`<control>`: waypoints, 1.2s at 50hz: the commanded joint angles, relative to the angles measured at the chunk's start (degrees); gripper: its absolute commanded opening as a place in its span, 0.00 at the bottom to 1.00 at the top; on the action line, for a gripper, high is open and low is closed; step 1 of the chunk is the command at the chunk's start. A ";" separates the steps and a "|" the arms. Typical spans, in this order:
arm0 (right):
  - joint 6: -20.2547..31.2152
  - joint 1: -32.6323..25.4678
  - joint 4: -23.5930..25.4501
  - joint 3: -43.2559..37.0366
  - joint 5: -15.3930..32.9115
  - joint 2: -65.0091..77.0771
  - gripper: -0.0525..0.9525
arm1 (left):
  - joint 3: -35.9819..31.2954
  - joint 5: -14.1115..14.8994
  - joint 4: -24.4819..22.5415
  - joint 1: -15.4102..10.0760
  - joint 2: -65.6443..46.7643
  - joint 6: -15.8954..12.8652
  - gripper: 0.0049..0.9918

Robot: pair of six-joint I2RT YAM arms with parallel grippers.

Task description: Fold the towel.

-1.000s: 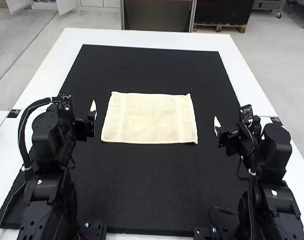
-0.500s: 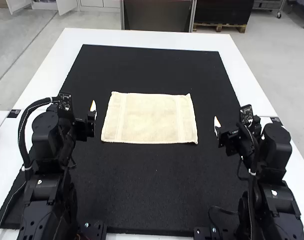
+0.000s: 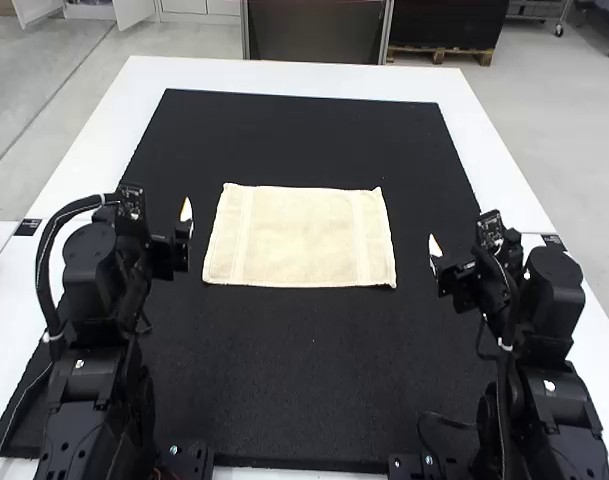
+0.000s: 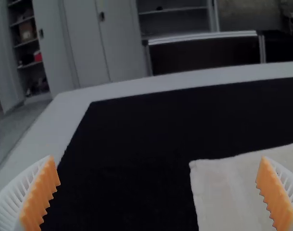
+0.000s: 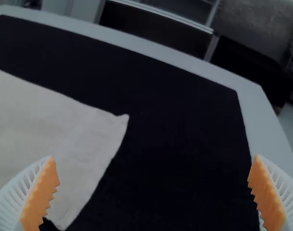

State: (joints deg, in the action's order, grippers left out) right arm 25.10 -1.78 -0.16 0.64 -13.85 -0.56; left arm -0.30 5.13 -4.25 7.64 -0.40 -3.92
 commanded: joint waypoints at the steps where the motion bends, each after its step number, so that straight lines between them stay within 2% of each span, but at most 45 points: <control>1: 3.81 -0.86 -1.24 -0.56 -0.30 0.47 0.96 | 0.21 0.15 -4.01 0.18 0.49 -2.76 0.97; 6: 2.76 -0.86 -8.80 -0.64 -0.13 0.47 0.96 | 0.21 0.24 -9.72 0.27 0.49 -2.14 0.97; 9: -3.39 -0.86 -16.36 -0.64 0.14 0.47 0.96 | 0.03 0.06 -12.71 0.36 0.49 -2.05 0.97; 13: -5.77 -1.03 -21.02 -0.47 3.12 0.47 0.96 | -1.02 -0.99 -15.61 0.36 0.49 -1.79 0.97; 16: -8.23 -1.38 -22.60 0.50 3.30 0.29 0.96 | -2.78 -2.14 -16.05 0.27 0.32 -1.79 0.97; 22: -12.80 -3.05 -22.69 6.83 3.21 -1.99 0.96 | -8.41 -3.19 -17.28 0.10 -1.79 -1.17 0.97; 26: -17.98 -4.37 -22.07 13.86 3.39 -7.97 0.96 | -14.91 -3.28 -17.19 0.01 -6.71 2.87 0.97; 29: -20.53 -5.25 -21.63 18.34 3.65 -13.68 0.96 | -19.39 -3.72 -17.37 0.01 -11.64 4.63 0.97; 31: -23.17 -6.04 -21.63 22.03 3.65 -18.69 0.96 | -23.08 -3.89 -17.37 0.01 -15.94 7.26 0.97; 33: -25.01 -6.83 -21.37 25.81 3.48 -23.70 0.96 | -26.78 -4.16 -16.93 0.01 -20.78 8.23 0.97; 39: -28.97 -8.94 -19.96 34.86 2.24 -38.47 0.96 | -33.89 -7.67 -18.95 0.27 -33.70 8.23 0.97; 43: -32.13 -10.35 -17.77 40.49 0.84 -48.49 0.96 | -37.15 -10.49 -22.38 0.27 -40.64 7.97 0.97; 46: -32.31 -10.87 -17.68 43.21 0.93 -54.64 0.96 | -38.90 -12.68 -23.79 0.27 -45.04 7.18 0.94; 51: -32.13 -11.40 -18.73 45.32 3.21 -62.20 0.96 | -40.31 -14.09 -23.96 0.18 -51.98 7.18 0.94; 60: -30.38 -9.47 -20.75 46.11 6.02 -71.95 0.95 | -40.22 -14.35 -21.24 -0.08 -61.82 7.09 0.92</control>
State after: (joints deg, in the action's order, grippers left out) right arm -5.17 -12.45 -19.20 44.88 -10.37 -69.23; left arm -39.31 -7.62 -25.91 7.64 -58.59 2.85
